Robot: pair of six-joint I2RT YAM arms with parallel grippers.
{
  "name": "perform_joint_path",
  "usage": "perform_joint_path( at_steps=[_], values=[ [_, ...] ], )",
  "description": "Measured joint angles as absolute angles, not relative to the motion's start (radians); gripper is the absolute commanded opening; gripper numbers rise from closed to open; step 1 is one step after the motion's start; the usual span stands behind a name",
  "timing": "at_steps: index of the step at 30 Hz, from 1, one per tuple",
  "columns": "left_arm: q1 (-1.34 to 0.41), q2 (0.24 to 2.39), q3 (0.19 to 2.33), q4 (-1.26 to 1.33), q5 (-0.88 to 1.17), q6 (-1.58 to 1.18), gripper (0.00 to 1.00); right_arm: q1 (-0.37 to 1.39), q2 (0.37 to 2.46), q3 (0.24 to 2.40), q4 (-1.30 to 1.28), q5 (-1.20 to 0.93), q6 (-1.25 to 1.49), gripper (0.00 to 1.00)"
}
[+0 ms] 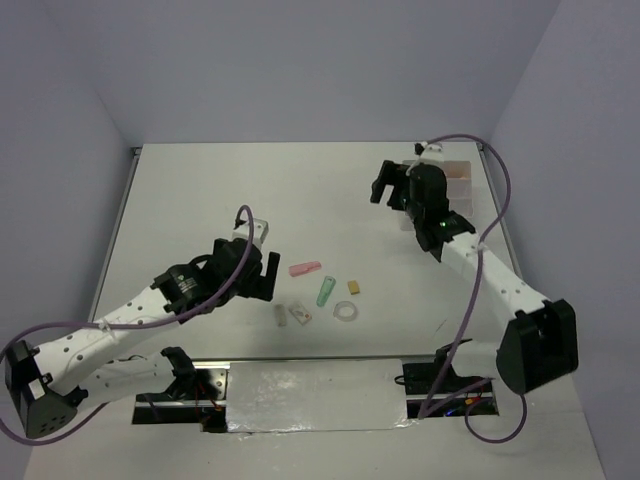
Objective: Sort the stationery into containers
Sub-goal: Pick up the pen from the center of the board.
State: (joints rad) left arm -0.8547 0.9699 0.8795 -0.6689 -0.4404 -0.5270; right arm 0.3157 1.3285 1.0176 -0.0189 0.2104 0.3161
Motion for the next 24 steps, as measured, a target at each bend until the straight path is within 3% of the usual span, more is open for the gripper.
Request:
perform_joint_path(
  at_steps=[9,13,16,19,24],
  values=[
    [-0.871,1.194,0.906,-0.528,-0.362,-0.616,0.98,0.421,1.066,0.823,-0.218,0.230,0.406,1.00],
    [-0.909,1.310,0.911,-0.469,-0.344,-0.636,0.91,0.443,0.934,0.757,-0.295,0.237,0.416,1.00],
    [-0.931,1.400,0.944,-0.437,-0.318,-0.635,0.77,0.442,0.846,0.752,-0.337,0.251,0.418,1.00],
    [-0.951,1.495,1.007,-0.421,-0.304,-0.630,0.70,0.443,0.784,0.752,-0.358,0.250,0.414,1.00],
    [-0.986,1.637,1.101,-0.391,-0.294,-0.625,0.70,0.443,0.741,0.751,-0.398,0.232,0.402,1.00]
  ],
)
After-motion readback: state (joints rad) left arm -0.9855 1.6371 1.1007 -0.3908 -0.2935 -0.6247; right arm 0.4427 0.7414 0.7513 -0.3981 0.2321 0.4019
